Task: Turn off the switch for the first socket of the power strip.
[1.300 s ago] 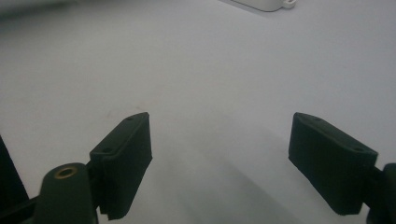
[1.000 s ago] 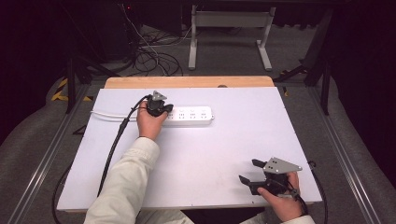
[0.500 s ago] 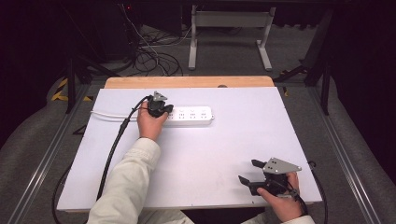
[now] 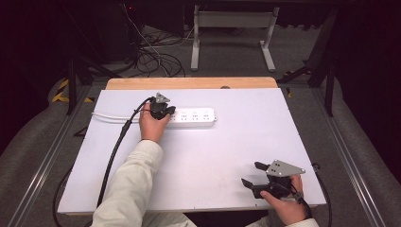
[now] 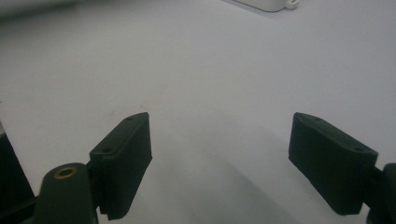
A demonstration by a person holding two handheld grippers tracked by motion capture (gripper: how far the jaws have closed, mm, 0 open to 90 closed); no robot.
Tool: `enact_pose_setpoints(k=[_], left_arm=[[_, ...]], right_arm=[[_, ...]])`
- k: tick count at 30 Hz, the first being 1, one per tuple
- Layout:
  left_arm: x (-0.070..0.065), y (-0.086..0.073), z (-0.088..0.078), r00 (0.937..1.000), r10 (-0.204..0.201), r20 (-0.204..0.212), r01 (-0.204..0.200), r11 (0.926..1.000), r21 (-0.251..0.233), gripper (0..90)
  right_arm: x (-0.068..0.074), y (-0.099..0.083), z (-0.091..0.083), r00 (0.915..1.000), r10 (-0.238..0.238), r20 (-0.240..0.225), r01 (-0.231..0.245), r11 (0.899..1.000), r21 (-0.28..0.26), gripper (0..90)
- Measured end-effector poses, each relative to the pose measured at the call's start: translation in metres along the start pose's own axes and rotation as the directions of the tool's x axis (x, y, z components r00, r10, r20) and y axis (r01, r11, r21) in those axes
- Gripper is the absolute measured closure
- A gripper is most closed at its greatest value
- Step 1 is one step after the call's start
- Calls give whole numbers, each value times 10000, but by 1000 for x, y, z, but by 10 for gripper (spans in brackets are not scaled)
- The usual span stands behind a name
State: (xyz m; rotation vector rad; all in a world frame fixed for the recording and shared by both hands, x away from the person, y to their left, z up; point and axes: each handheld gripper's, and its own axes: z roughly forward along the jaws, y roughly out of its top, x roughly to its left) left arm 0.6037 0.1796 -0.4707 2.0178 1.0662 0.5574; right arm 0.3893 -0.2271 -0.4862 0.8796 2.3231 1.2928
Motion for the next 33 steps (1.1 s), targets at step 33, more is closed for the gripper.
enact_pose_setpoints(k=[33], left_arm=[[-1, 0, 3, 10000, -93, 36, 93, 10000, 5, 900]], right_arm=[[0, 0, -1, 10000, 8, 7, -8, 10000, 9, 218]])
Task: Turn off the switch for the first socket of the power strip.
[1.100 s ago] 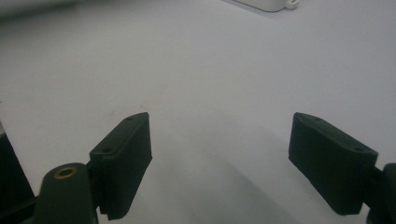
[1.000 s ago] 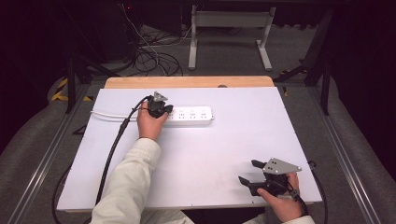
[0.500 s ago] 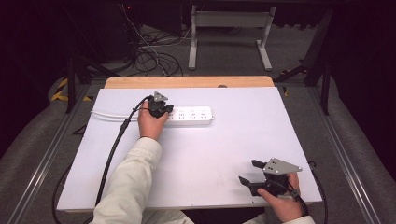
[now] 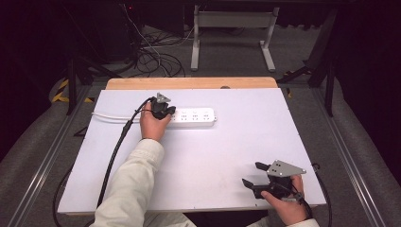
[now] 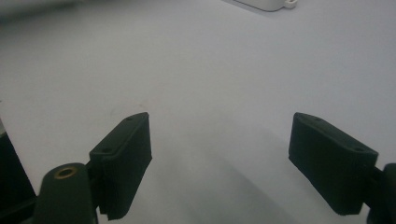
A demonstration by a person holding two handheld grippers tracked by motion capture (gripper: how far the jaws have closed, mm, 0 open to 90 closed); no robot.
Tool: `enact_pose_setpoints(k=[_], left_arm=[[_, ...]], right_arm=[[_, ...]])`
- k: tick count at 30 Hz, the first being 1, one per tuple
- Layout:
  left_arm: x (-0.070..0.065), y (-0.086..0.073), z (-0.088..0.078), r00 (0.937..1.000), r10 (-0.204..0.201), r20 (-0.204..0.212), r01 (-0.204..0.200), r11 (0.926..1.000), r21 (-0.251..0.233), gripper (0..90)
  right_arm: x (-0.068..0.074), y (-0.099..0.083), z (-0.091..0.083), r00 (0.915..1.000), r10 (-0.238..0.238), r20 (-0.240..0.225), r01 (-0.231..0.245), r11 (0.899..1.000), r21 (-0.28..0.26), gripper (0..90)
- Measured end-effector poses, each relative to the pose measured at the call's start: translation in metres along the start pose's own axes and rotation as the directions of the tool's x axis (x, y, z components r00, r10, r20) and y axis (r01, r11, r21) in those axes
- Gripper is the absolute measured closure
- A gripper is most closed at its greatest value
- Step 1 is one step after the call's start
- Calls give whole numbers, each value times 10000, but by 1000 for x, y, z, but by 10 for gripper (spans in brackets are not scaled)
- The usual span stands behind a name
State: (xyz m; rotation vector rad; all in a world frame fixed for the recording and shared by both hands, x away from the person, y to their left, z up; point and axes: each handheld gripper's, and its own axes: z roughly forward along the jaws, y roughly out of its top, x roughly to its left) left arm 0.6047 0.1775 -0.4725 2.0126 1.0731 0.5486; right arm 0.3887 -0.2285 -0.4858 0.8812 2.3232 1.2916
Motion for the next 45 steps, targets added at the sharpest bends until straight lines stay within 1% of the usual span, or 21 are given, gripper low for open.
enact_pose_setpoints(k=[1, 2, 4, 6, 7, 9, 12, 13, 14, 15, 16, 18, 20, 23, 26, 27, 31, 38, 40, 42, 45], left_arm=[[0, -1, 0, 9998, -158, 85, 159, 9999, -68, 900], [2, 0, 0, 10000, -61, 74, 62, 9999, -108, 900], [1, 1, -1, 9998, -93, 184, 97, 9998, -183, 900], [2, 3, -3, 9999, -83, 131, 84, 9999, -75, 900], [0, 4, -5, 9996, -241, 133, 240, 9997, 84, 900], [2, 5, -11, 9997, -130, 201, 125, 9997, 204, 900], [3, 6, -18, 9992, -231, 315, 227, 9997, 116, 900], [5, 9, -27, 9997, -89, 230, 90, 10000, -32, 900], [5, 9, -27, 9997, -89, 230, 90, 10000, -32, 900], [4, 12, -35, 9998, -80, 195, 82, 9999, -104, 900], [4, 12, -35, 9998, -80, 195, 82, 9999, -104, 900], [4, 14, -41, 9997, 218, 62, -217, 9997, -150, 900], [4, 15, -46, 9995, 328, -14, -328, 9994, -88, 900], [4, 15, -54, 9998, 179, 57, -178, 9998, -131, 900], [3, 17, -62, 9997, 141, 179, -136, 9995, -290, 899], [1, 19, -68, 9997, 130, 196, -121, 9988, -465, 899], [-4, 21, -75, 9995, 151, 269, -137, 9986, -503, 876], [-12, 20, -85, 9991, 238, 354, -220, 9984, -512, 875], [-13, 20, -89, 9991, 160, 402, -139, 9985, -521, 865], [-13, 20, -90, 9991, 205, 377, -184, 9984, -543, 849], [-15, 20, -95, 9988, 176, 456, -147, 9979, -635, 774]], right_arm=[[0, 0, 0, 10000, 3, 2, -3, 10000, -6, 218], [1, 0, 1, 10000, -15, -6, 15, 10000, 18, 218], [1, 0, 1, 10000, -10, -16, 10, 10000, 13, 218], [0, 0, 1, 10000, -3, -19, 3, 10000, 4, 218], [-1, 1, 2, 10000, 22, -24, -22, 10000, -4, 218], [-1, 2, 3, 10000, 20, -25, -20, 10000, -17, 217], [-1, 3, 5, 10000, -32, -61, 32, 10000, -5, 217], [-1, 4, 7, 9999, -53, -97, 53, 10000, -2, 217], [-1, 4, 7, 9999, -53, -97, 53, 10000, -2, 217], [-1, 6, 9, 9999, -92, -140, 91, 10000, -19, 217], [-1, 6, 9, 9998, -95, -163, 94, 10000, -30, 217], [-2, 7, 10, 9998, -112, -180, 111, 9999, -39, 217], [-2, 9, 12, 9996, -149, -226, 148, 9999, -61, 217], [-4, 13, 17, 9992, -217, -337, 215, 9997, -66, 217], [-6, 15, 20, 9986, -289, -449, 285, 9996, -79, 217], [-6, 16, 21, 9984, -310, -474, 306, 9995, -87, 217], [-8, 19, 24, 9978, -340, -570, 333, 9994, -130, 217], [-10, 24, 31, 9955, -493, -811, 480, 9987, -175, 217], [-10, 25, 33, 9949, -531, -860, 516, 9985, -191, 217], [-10, 26, 33, 9947, -520, -883, 505, 9985, -189, 217], [-10, 27, 35, 9942, -538, -932, 524, 9985, -174, 217]])
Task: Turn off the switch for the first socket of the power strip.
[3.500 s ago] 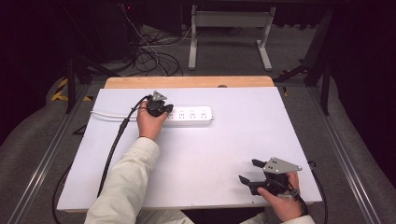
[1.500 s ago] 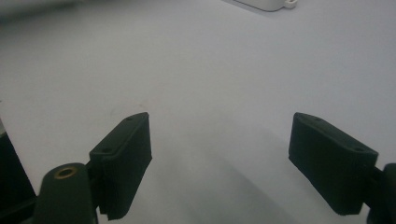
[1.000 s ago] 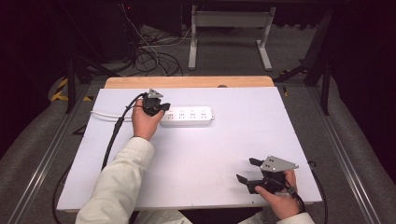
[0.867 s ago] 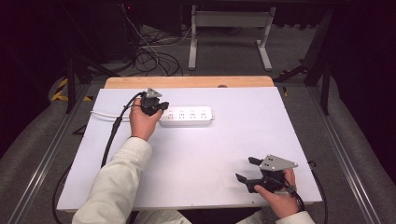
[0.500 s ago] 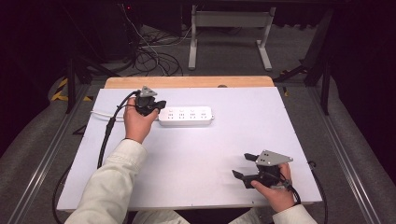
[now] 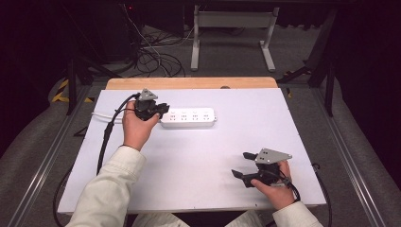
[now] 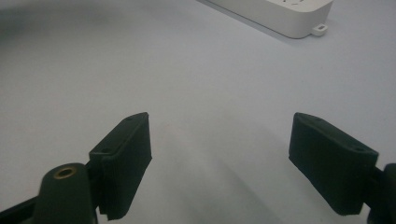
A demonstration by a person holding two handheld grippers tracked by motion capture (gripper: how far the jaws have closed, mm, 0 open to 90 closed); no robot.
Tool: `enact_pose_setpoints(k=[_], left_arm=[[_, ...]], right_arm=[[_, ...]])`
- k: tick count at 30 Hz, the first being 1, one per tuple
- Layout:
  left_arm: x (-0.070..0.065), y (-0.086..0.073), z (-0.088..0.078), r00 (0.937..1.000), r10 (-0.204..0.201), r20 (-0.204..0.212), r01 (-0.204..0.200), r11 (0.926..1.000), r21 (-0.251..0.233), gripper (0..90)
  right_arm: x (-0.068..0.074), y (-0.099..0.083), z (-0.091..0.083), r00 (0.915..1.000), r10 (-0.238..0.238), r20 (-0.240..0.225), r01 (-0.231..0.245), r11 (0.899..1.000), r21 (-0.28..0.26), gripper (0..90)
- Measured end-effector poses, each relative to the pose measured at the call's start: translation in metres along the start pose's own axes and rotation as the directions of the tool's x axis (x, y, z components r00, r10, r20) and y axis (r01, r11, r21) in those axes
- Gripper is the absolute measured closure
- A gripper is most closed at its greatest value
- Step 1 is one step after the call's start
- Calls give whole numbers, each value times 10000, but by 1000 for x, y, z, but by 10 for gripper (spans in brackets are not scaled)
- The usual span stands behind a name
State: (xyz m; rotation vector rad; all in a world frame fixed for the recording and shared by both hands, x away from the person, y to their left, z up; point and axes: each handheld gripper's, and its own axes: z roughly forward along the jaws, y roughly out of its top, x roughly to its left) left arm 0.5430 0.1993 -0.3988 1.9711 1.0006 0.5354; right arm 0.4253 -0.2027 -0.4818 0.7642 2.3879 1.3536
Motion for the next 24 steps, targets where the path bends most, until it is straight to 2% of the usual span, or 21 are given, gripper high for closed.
enact_pose_setpoints(k=[2, 3, 6, 9, 10, 15, 20, 24], left_arm=[[-1, -1, -4, 10000, -84, 19, 84, 9999, -125, 706], [-2, -2, -6, 9999, -167, 39, 168, 9998, -134, 637], [-3, -8, -18, 9991, -415, 83, 417, 9987, -292, 510], [-4, -11, -25, 9988, -467, 144, 473, 9980, -415, 468], [-4, -12, -31, 9988, -453, 183, 462, 9975, -536, 422], [-8, -19, -54, 9988, -438, 236, 459, 9940, -997, 344], [-13, -30, -70, 9989, -350, 327, 387, 9920, -1199, 300], [-19, -39, -84, 9978, -301, 597, 381, 9896, -1389, 279]], right_arm=[[0, 0, 1, 10000, -38, -28, 38, 10000, -14, 217], [0, 0, 1, 10000, -45, -48, 45, 10000, 25, 217], [1, 1, 1, 10000, -56, -44, 55, 10000, -5, 217], [1, 1, 0, 10000, -73, -14, 73, 10000, -9, 216], [1, 1, -1, 10000, -53, -1, 53, 10000, -31, 215], [0, 1, -1, 10000, -33, -9, 33, 10000, -39, 211], [0, 1, -1, 10000, -23, 3, 23, 10000, -33, 210], [1, 1, -1, 10000, -30, 8, 30, 10000, -24, 208]])
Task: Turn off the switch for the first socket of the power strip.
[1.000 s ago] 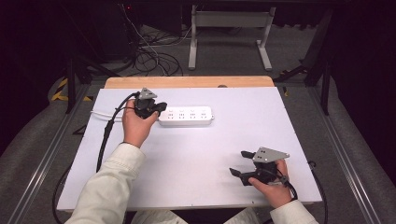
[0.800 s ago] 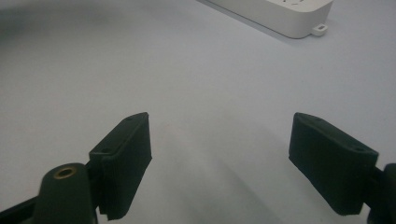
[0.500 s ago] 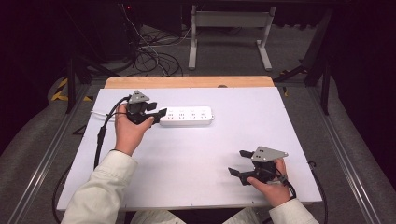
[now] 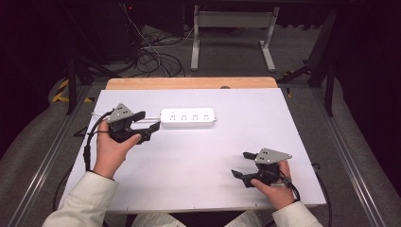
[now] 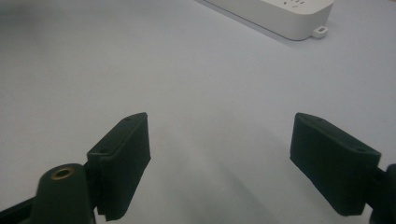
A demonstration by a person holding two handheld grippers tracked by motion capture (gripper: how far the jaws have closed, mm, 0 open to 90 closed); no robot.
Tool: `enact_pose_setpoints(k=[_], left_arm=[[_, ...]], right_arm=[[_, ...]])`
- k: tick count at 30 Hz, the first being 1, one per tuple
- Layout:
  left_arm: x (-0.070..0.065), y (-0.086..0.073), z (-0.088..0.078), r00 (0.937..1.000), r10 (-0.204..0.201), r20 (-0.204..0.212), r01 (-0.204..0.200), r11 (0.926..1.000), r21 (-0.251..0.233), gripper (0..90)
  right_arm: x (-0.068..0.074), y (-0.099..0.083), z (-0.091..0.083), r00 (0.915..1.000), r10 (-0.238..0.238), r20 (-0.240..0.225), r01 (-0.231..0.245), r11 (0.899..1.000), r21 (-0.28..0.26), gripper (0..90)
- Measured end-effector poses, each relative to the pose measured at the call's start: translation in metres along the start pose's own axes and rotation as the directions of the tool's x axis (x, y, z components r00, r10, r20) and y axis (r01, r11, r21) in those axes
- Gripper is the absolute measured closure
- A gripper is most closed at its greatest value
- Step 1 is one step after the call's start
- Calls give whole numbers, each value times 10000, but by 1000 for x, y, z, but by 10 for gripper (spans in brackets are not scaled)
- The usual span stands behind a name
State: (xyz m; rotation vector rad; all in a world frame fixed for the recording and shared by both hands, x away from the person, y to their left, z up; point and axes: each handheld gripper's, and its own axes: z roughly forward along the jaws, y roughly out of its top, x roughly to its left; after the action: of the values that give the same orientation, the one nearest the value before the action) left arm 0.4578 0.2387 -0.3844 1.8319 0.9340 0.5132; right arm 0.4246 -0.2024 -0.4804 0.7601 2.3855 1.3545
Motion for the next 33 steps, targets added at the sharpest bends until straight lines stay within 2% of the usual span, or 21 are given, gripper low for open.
enact_pose_setpoints(k=[3, 7, 15, 17, 18, 21, 24, 27, 33], left_arm=[[-5, -6, -10, 9998, 22, 174, -20, 9999, -114, 264], [-14, -15, -24, 9982, 594, 56, -592, 9979, -261, 261], [-25, -34, -42, 9955, 852, 419, -835, 9956, -415, 238], [-26, -40, -43, 9946, 839, 608, -813, 9957, -432, 232], [-27, -43, -43, 9948, 634, 801, -601, 9972, -434, 222], [-27, -53, -45, 9924, 463, 1142, -406, 9978, -517, 202], [-29, -62, -46, 9922, 588, 1101, -533, 9972, -522, 193], [-31, -73, -46, 9904, 934, 1017, -889, 9949, -485, 188], [-34, -93, -44, 9911, 748, 1102, -695, 9963, -514, 185]], right_arm=[[0, 0, 0, 10000, -6, -25, 6, 10000, -23, 201], [0, 0, -1, 10000, -20, -50, 20, 10000, -28, 190], [1, 0, -1, 9999, -99, -76, 99, 10000, 2, 177], [1, 0, -1, 9999, -105, -70, 105, 9999, 10, 176], [1, 0, -1, 9999, -110, -66, 110, 9999, 16, 175], [1, -1, -1, 9999, -129, -77, 129, 9999, 36, 172], [1, -1, -1, 9999, -128, -83, 129, 9999, 44, 171], [1, -1, -1, 9999, -135, -80, 136, 9999, 62, 171], [1, -2, -2, 9998, -171, -42, 171, 9998, 83, 169]])
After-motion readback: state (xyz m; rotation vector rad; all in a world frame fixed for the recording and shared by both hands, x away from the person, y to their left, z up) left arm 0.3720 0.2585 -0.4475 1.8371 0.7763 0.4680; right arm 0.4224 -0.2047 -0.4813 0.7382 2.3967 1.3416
